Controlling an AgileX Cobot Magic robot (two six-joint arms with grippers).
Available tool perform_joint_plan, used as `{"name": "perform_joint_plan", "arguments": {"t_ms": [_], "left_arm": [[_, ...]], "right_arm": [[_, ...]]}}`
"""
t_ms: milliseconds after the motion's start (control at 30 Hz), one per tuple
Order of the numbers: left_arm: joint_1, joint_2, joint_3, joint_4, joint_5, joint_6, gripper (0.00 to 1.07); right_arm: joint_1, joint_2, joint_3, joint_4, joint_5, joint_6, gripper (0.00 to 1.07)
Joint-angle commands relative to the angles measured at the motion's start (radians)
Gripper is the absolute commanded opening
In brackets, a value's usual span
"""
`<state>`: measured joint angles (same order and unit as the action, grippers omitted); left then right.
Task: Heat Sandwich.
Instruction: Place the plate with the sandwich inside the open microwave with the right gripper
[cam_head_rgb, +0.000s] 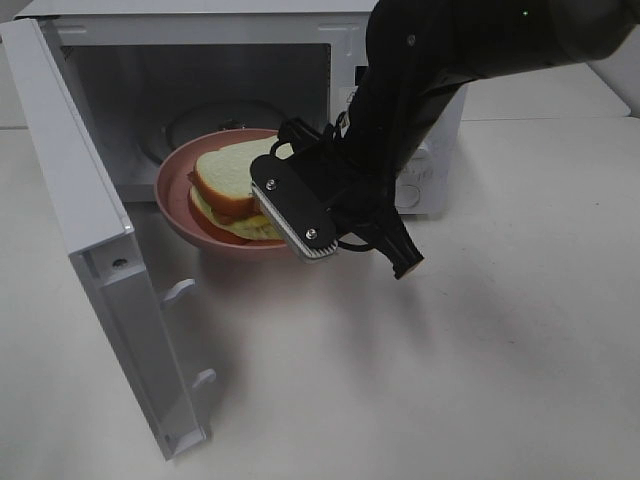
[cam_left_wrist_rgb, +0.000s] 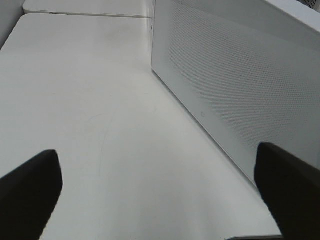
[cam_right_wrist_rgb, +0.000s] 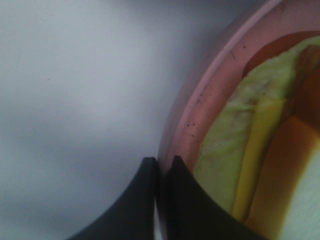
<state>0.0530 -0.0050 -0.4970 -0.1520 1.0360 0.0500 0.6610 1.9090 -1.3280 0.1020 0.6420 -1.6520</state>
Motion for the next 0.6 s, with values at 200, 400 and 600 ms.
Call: {"name": "perform_joint_plan", "arguments": {"t_ms": [200, 400, 600], "left_arm": [[0.001, -0.026, 0.005, -0.001, -0.013, -0.006, 1.03], [0.001, -0.026, 0.005, -0.001, -0.013, -0.006, 1.03], [0.001, -0.026, 0.005, 0.000, -0.013, -0.006, 1.03]], "right_arm": [[0.000, 0.062, -0.145, 0.009, 0.018, 0.008, 0.00], [0.000, 0.122, -0.236, 0.006, 0.054, 0.042, 0.00], [0.000, 0.172, -0.304, -0.024, 0.055, 0.075, 0.01]]}}
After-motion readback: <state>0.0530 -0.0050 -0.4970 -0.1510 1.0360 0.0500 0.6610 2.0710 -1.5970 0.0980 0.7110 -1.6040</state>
